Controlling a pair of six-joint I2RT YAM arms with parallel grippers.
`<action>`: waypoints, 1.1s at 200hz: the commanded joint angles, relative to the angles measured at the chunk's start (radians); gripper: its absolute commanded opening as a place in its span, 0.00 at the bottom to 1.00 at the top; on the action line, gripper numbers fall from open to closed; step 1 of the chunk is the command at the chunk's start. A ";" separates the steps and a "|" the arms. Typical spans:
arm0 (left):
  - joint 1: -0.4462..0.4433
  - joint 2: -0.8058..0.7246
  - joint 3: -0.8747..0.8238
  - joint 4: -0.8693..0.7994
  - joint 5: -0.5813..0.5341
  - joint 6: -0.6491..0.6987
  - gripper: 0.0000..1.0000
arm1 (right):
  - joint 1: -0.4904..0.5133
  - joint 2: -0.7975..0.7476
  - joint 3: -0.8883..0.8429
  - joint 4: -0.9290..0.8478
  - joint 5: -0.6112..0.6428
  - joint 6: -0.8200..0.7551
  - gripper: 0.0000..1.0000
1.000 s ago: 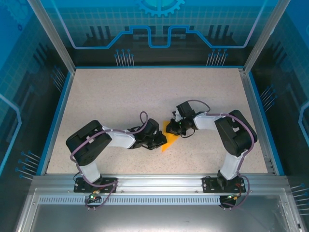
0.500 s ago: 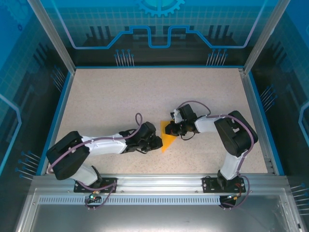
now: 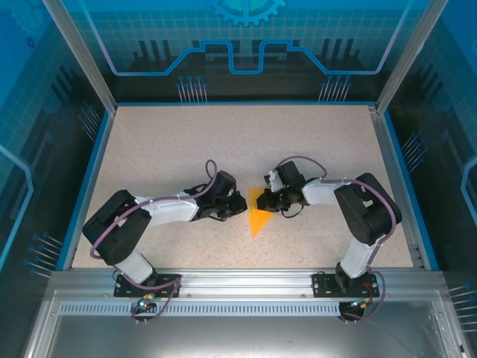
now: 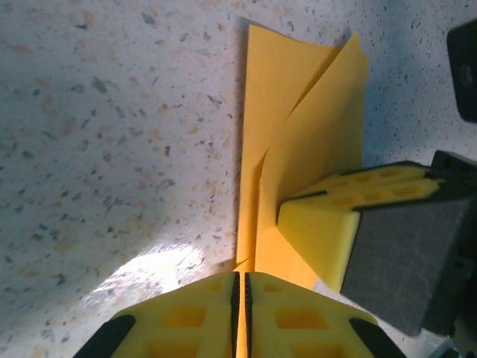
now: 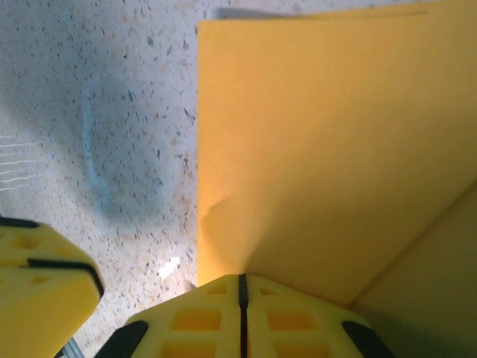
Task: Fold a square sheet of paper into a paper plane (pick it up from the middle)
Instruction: Fourth fold the wing at the center of the table.
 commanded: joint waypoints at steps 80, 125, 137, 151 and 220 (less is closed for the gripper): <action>0.007 0.103 0.179 -0.057 0.124 0.102 0.17 | -0.081 -0.224 -0.051 -0.196 0.132 0.027 0.15; 0.005 0.156 0.224 -0.089 0.152 0.131 0.16 | -0.104 -0.249 -0.064 -0.247 0.145 0.012 0.24; 0.006 0.174 0.233 -0.103 0.139 0.136 0.16 | -0.107 -0.245 -0.066 -0.241 0.134 0.013 0.25; 0.005 0.204 0.245 -0.113 0.134 0.143 0.15 | -0.109 -0.237 -0.063 -0.239 0.134 0.015 0.30; 0.006 0.244 0.247 -0.166 0.094 0.160 0.12 | -0.116 -0.145 -0.036 -0.198 0.109 0.011 0.35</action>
